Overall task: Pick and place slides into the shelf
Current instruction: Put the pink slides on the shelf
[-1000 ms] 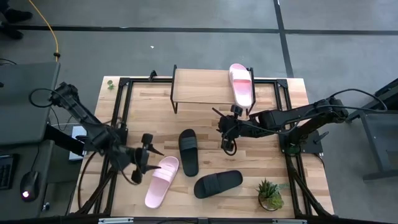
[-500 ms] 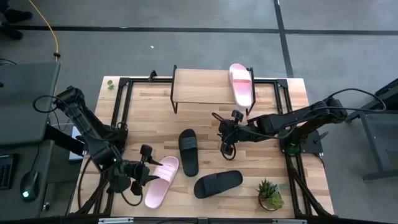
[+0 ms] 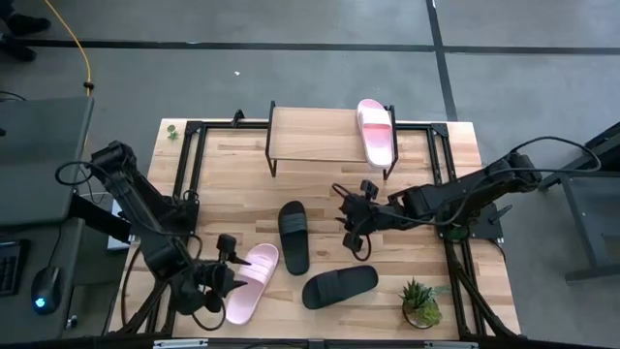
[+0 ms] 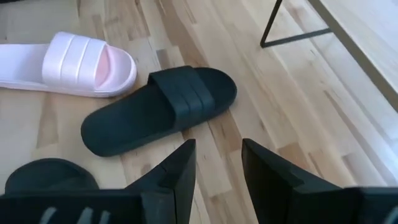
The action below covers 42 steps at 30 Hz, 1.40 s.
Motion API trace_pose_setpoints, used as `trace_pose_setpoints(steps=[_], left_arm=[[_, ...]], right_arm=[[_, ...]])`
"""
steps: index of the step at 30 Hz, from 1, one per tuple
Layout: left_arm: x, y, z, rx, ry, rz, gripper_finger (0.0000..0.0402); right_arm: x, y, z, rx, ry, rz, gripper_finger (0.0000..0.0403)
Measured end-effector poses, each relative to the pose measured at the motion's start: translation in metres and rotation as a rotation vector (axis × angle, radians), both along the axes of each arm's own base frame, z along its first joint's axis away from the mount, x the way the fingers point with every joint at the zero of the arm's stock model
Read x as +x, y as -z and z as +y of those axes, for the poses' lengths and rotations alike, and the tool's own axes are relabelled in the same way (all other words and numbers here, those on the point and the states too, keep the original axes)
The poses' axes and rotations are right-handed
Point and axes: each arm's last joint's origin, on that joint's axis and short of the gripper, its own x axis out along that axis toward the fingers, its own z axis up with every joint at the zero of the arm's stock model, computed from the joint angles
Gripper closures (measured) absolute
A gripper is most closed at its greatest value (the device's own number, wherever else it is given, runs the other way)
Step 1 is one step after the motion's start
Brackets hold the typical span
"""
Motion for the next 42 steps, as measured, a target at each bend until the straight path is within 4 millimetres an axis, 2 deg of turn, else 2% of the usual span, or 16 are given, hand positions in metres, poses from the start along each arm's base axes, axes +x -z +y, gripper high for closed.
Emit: trace_pose_setpoints(steps=[8,15,27,37,42], left_arm=[[0.004,0.015,-0.006,-0.013,-0.012,0.061,0.0177],[0.009,0.019,-0.013,-0.058,-0.031,0.095,0.0177],[0.021,0.039,-0.029,0.001,-0.026,0.181,0.0177],[0.022,0.052,-0.020,0.020,-0.143,0.267,0.0177],[0.030,0.062,-0.017,0.035,-0.157,0.302,0.0177]], right_arm=[[0.000,-0.001,0.004,-0.012,0.001,-0.014,0.0283],[0.000,-0.001,0.003,-0.015,0.001,-0.015,0.0283],[0.002,-0.003,0.001,-0.068,-0.023,-0.028,0.0283],[0.004,-0.004,-0.001,-0.095,-0.041,-0.031,0.0283],[0.004,-0.004,-0.001,-0.098,-0.040,-0.031,0.0283]])
